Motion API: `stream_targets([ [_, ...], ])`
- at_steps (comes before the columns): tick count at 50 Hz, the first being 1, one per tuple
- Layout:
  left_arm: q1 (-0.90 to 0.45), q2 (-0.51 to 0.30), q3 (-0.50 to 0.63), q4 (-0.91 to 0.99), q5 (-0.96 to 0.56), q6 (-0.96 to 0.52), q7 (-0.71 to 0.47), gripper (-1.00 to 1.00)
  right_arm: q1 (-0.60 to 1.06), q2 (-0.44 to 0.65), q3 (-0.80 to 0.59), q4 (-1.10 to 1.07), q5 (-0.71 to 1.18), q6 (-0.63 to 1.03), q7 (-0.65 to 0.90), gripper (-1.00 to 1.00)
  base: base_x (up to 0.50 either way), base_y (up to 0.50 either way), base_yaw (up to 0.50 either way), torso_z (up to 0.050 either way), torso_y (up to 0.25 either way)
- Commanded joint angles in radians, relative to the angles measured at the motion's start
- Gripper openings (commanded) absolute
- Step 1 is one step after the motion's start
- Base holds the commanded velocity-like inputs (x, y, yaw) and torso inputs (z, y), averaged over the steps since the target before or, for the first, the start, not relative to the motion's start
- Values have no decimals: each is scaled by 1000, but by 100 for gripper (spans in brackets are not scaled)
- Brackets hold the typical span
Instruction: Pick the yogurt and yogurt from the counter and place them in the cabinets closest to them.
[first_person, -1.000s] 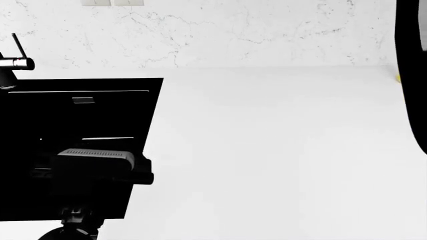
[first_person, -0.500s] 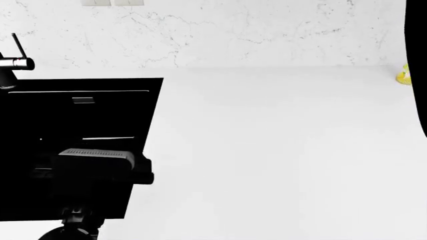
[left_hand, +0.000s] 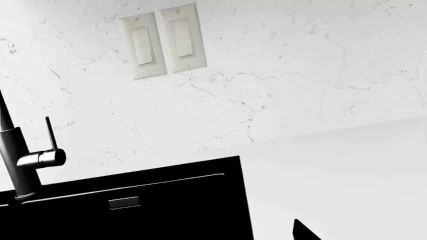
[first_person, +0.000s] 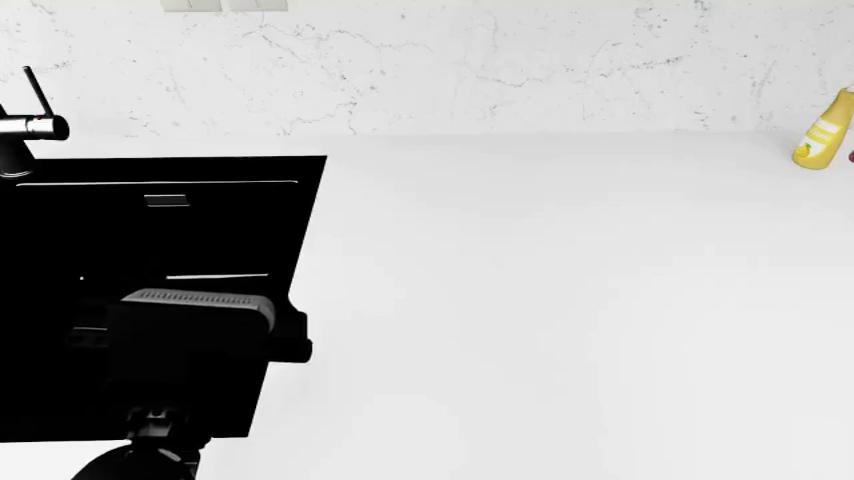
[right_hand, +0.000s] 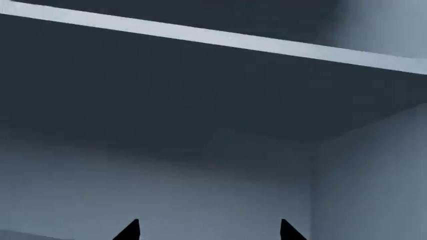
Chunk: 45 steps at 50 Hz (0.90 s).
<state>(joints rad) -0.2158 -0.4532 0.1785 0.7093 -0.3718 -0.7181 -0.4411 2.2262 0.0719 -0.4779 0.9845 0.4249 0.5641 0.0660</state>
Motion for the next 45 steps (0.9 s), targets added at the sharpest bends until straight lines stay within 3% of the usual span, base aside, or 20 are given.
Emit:
stream_targets([
  [1,-8,-3,3,4,-3,-10,-4,100,-64,97,3,-422,90,233,100,100,0,0,0,0,0],
  [20,-8,-7,11,7,-4,-19,-11,100,-289,224,151,-1098,316,623,345,100,0,0,0,0,0],
  [30,-11,-14,13,11,-3,-39,-21,100,-506,256,449,-1480,660,1004,646,100,0,0,0,0,0],
  [34,-30,-14,24,6,0,-58,-26,100,-593,349,503,-1518,1095,996,993,100,0,0,0,0,0],
  [37,-47,-12,32,7,0,-74,-28,100,-671,410,514,-1562,1304,947,1164,100,0,0,0,0,0],
  [45,-58,-20,32,30,-4,-100,-36,100,-922,466,599,-1707,1400,866,1245,100,0,0,0,0,0],
])
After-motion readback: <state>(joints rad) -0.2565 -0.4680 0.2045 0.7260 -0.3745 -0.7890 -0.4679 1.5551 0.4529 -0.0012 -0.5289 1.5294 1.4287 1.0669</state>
